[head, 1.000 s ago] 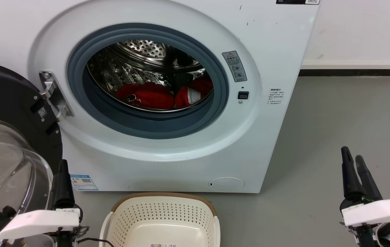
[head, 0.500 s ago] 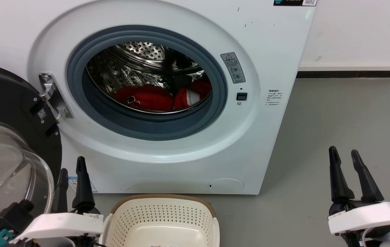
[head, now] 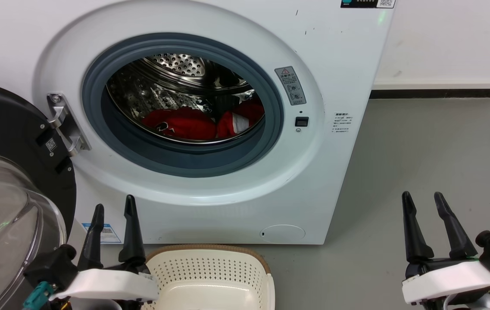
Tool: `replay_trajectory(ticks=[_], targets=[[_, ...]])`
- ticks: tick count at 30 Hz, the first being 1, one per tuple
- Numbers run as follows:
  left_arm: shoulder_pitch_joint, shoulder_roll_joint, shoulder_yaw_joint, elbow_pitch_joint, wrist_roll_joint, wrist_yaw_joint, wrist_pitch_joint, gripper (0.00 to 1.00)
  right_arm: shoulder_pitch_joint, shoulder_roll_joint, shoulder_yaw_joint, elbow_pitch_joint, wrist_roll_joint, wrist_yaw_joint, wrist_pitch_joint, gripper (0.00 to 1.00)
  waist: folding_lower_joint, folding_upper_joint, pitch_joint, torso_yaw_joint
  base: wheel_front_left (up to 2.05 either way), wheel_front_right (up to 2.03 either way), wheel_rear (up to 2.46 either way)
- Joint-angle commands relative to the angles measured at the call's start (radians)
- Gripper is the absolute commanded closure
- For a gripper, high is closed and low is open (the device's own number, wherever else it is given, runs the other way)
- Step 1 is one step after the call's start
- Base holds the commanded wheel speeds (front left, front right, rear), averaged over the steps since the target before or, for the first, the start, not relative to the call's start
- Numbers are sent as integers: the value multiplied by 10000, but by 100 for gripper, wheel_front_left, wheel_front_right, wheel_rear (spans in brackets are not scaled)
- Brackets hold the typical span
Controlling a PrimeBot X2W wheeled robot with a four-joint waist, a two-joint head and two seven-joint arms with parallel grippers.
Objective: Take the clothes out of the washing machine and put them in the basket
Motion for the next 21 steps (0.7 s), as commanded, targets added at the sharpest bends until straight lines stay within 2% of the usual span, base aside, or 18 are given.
replay_trajectory(ticks=[1, 21], targets=[[51, 18, -91, -161, 340, 65, -84, 0, 67, -23, 13, -87, -293, -1, -124, 0, 0, 0, -3, -4, 0, 0, 0], [339, 393, -1056, 316, 2472, 644, -554, 0, 289, -21, 222, 232, -2033, -1, -577, 0, -1, 0, -70, -34, 0, 0, 0]])
